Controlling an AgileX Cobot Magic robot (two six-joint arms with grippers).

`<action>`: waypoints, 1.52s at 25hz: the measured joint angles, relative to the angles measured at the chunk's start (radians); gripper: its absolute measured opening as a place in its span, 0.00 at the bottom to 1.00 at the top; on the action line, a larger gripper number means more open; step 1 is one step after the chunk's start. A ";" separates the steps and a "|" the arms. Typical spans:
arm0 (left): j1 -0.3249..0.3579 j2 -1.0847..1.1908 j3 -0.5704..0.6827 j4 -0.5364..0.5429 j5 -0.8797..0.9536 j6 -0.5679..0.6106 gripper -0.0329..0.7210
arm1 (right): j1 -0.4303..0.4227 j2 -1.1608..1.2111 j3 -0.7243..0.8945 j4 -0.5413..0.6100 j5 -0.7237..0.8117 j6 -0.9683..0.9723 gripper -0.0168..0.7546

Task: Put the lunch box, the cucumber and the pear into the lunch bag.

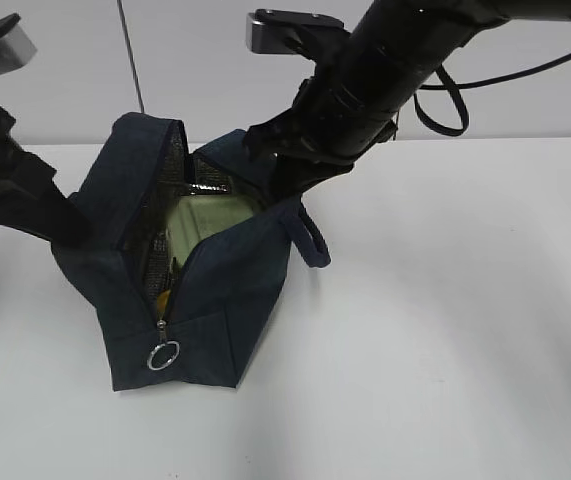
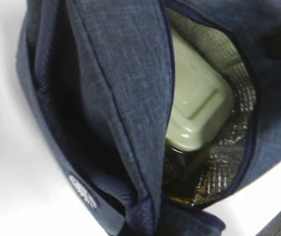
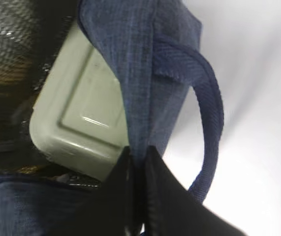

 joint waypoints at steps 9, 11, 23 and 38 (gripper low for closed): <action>-0.057 0.089 -0.076 -0.006 -0.043 -0.040 0.05 | -0.004 -0.016 0.006 -0.040 0.044 0.036 0.03; -0.057 0.118 -0.120 -0.003 -0.031 -0.046 0.05 | -0.004 -0.036 0.027 -0.036 0.044 0.038 0.03; -0.058 0.185 -0.237 -0.001 0.035 -0.062 0.08 | -0.004 -0.126 0.176 -0.043 -0.075 0.048 0.10; -0.058 -0.034 -0.104 -0.036 -0.220 0.018 0.53 | -0.004 -0.299 0.260 -0.027 -0.285 0.030 0.64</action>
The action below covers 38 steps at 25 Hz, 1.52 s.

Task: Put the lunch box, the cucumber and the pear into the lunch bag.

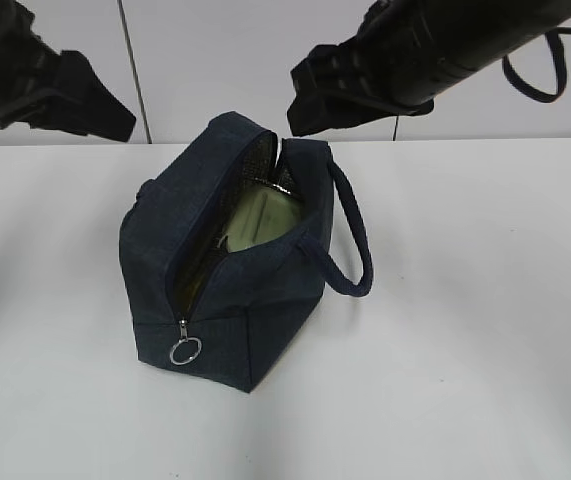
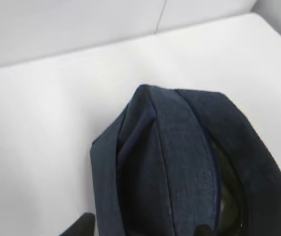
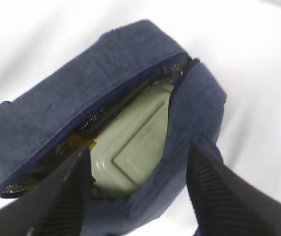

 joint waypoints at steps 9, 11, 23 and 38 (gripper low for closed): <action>-0.075 -0.334 0.381 -0.122 -0.419 0.190 0.52 | 0.068 -0.269 0.445 0.038 -0.378 -0.099 0.64; -0.097 -0.362 0.443 -0.125 -0.469 0.209 0.52 | 0.119 -0.316 0.547 0.041 -0.485 -0.114 0.64; -0.206 -0.496 0.638 -0.103 -0.666 0.273 0.48 | 0.328 -0.393 0.820 0.033 -0.799 -0.125 0.64; -0.208 -0.583 0.645 -0.158 -0.741 0.274 0.48 | 0.341 -0.373 0.823 -0.123 -1.112 -0.090 0.42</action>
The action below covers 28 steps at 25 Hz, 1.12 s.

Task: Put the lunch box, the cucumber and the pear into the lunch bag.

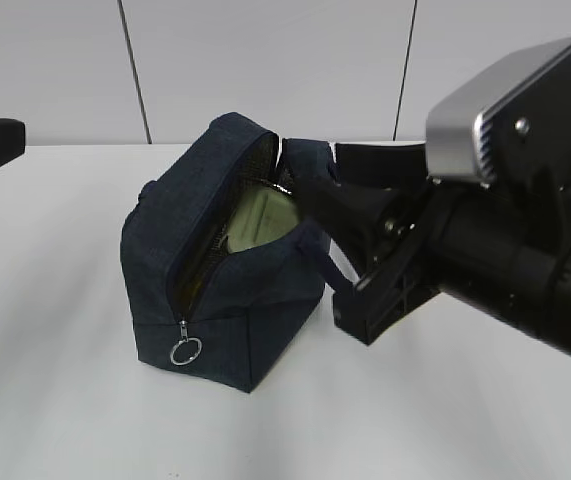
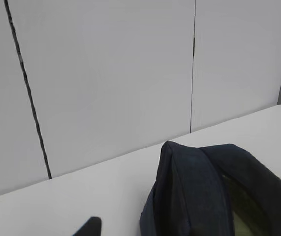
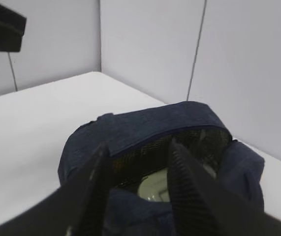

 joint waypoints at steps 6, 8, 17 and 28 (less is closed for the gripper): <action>0.000 0.000 0.000 -0.041 0.037 0.000 0.48 | 0.000 0.039 0.037 -0.130 0.119 0.245 0.42; 0.000 0.000 0.012 -0.028 0.038 0.000 0.48 | 0.000 0.068 0.071 -0.233 0.063 0.356 0.42; 0.000 0.000 0.085 0.010 0.046 0.000 0.48 | 0.000 0.407 0.073 -0.503 -0.184 0.515 0.42; 0.000 0.000 0.086 -0.004 0.046 0.000 0.47 | 0.000 0.612 -0.075 -0.556 -0.202 0.562 0.62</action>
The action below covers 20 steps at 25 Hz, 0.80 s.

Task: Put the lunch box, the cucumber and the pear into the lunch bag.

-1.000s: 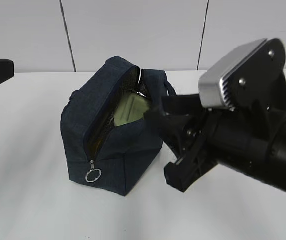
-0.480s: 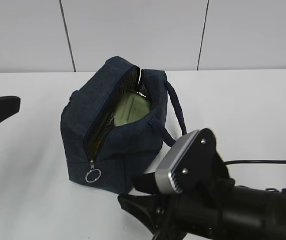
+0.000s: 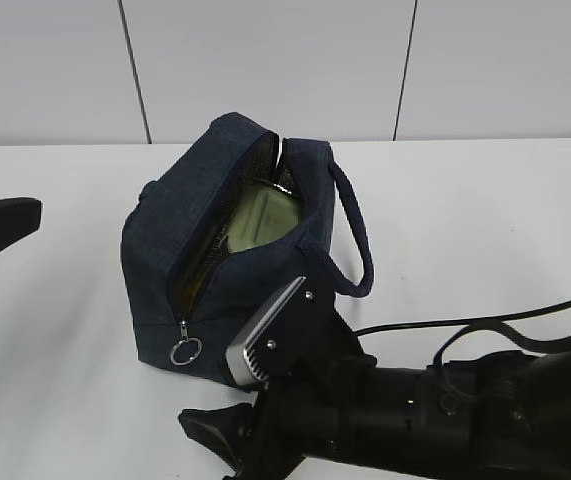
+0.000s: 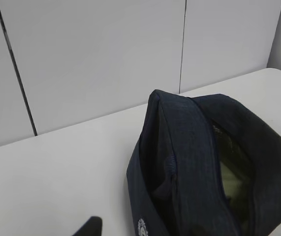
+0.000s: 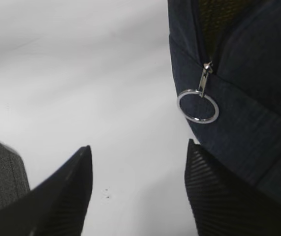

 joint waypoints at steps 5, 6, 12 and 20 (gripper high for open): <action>0.000 0.000 0.000 -0.007 0.000 0.000 0.44 | 0.000 0.056 -0.049 0.028 0.000 0.002 0.62; 0.000 0.000 0.000 -0.007 0.000 0.000 0.43 | 0.000 0.066 -0.059 0.031 0.002 0.003 0.62; 0.000 0.000 0.000 -0.012 0.000 0.000 0.41 | 0.000 0.099 -0.113 0.047 0.055 0.005 0.63; 0.000 0.000 0.000 -0.023 0.000 0.000 0.41 | 0.000 0.130 -0.164 0.072 0.098 0.005 0.63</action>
